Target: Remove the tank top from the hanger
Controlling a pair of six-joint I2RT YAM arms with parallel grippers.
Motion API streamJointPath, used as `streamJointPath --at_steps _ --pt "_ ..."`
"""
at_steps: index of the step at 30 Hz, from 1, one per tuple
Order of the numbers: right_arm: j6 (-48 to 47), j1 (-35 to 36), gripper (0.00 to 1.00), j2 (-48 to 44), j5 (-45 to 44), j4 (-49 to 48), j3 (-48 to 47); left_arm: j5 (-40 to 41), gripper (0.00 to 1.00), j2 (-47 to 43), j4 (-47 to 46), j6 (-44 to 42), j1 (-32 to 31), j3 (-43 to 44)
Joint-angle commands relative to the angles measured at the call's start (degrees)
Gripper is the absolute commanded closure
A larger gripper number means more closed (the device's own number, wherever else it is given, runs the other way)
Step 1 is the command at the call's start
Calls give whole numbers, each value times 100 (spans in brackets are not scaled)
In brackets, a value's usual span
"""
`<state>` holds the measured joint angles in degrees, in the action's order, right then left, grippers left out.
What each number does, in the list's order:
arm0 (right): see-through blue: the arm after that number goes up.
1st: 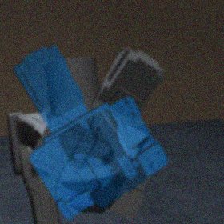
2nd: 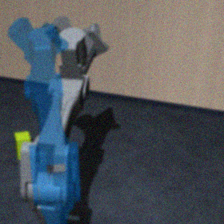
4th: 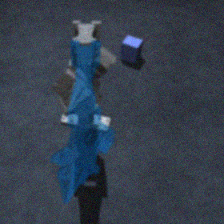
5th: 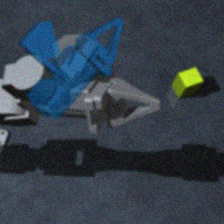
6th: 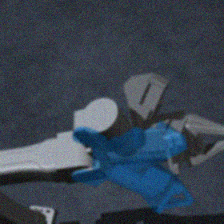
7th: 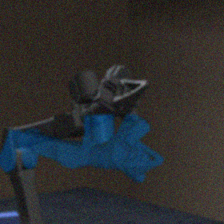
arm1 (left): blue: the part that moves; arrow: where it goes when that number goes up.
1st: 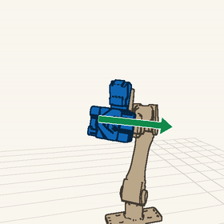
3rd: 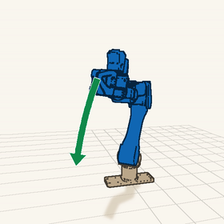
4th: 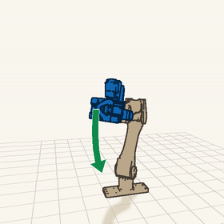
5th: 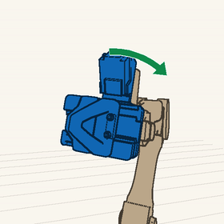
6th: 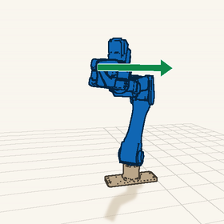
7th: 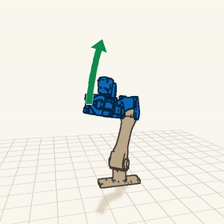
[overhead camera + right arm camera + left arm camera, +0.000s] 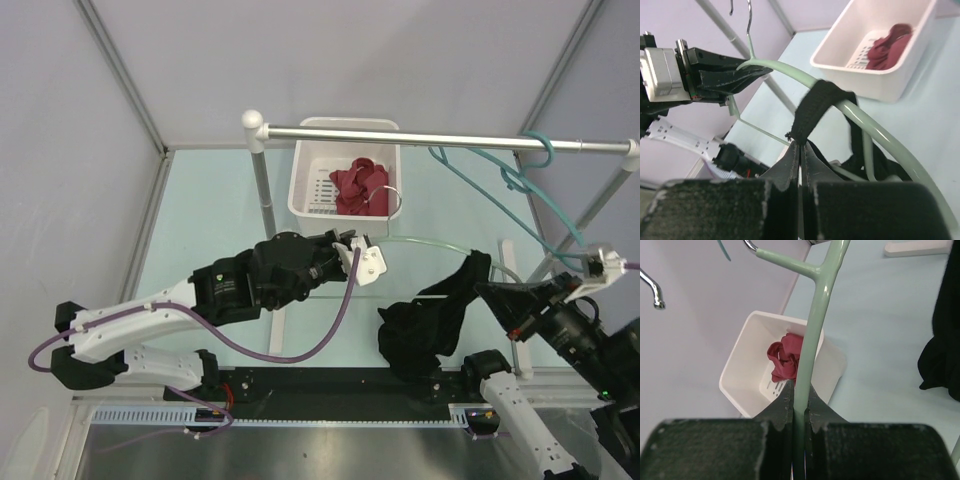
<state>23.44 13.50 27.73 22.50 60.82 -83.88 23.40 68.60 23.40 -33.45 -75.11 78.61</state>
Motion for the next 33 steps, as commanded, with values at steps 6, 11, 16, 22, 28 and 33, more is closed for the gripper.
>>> streamJointPath --at_steps 6,11,16,22,28,33 --pt "46 -5 100 -531 -1572 659 -314 384 100 -479 -942 32 172 -381" --pt "187 100 100 -619 -2143 932 -454 762 100 -444 -1328 -126 269 -320" --pt "397 118 100 -961 -2873 950 -331 1061 100 -347 -1303 -126 295 -232" --pt "741 496 100 -874 -3454 958 -428 1000 100 -706 -1452 -249 330 -671" --pt "434 584 100 -901 -2666 608 177 887 100 -918 -1365 -4 366 -637" --pt "100 479 100 -384 -705 18 469 728 100 -1033 -1417 32 366 -601"
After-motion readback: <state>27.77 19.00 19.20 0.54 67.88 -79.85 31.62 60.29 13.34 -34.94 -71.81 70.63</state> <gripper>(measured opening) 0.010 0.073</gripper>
